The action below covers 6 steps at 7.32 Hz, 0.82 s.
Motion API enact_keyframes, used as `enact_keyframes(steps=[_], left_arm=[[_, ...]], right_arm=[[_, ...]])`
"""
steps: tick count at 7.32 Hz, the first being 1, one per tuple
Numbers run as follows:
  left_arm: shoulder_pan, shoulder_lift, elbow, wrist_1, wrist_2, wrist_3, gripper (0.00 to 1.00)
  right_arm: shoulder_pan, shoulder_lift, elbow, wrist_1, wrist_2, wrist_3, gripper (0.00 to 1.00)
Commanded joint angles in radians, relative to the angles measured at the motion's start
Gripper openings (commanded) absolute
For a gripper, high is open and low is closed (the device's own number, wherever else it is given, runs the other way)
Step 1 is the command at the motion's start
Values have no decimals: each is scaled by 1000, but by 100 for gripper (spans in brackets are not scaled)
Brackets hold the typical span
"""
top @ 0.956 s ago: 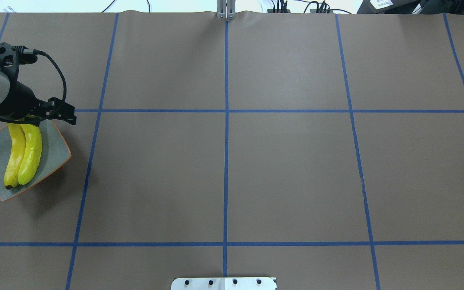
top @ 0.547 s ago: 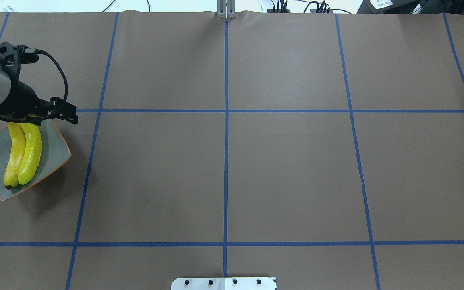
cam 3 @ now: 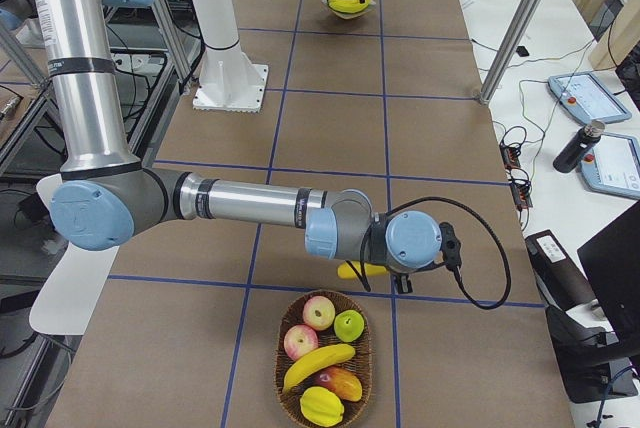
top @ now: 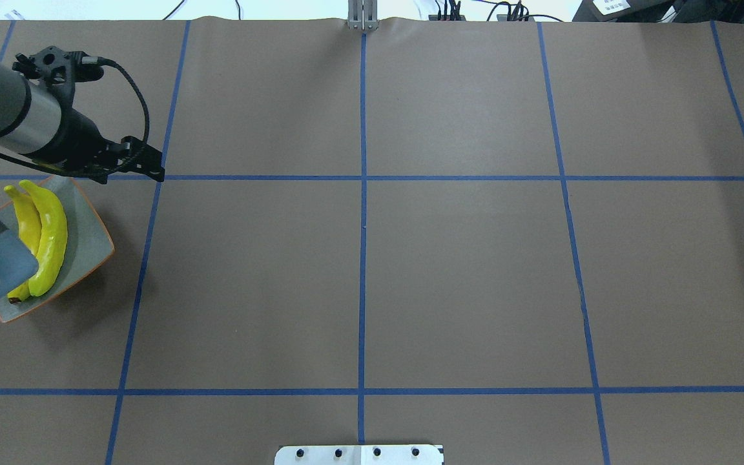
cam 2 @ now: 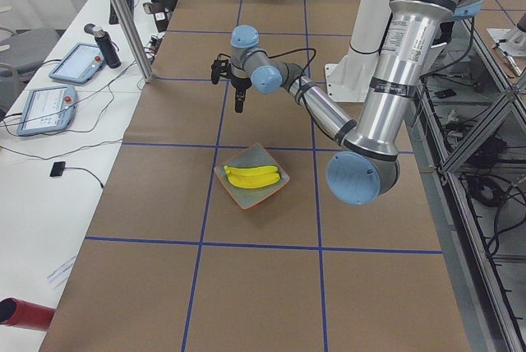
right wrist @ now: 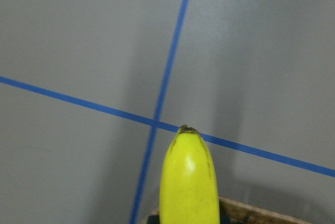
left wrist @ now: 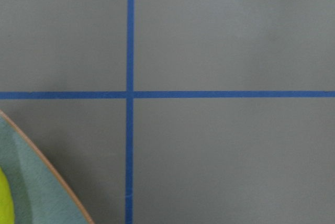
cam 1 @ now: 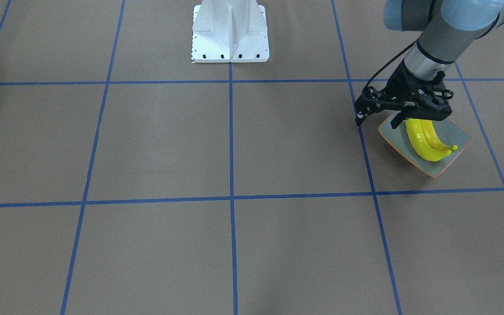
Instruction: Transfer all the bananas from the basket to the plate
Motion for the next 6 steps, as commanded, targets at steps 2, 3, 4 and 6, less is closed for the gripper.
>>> enact_keyframes(steps=[2,3,4,6], left_arm=[[76,-197,63,-5,1,-100,100],[93,-226,73,-28,1,-100,100],[113,-233,91,-100,1,-101,100],[133,-234,120,-175,4,-149,100]], right_arm=[[-138,55,203,58,89,381,0],[-186,89,203,147,89,472,0],[-244,130,202,204,91,559,0],[-347,178,263,256,-13,703,0]])
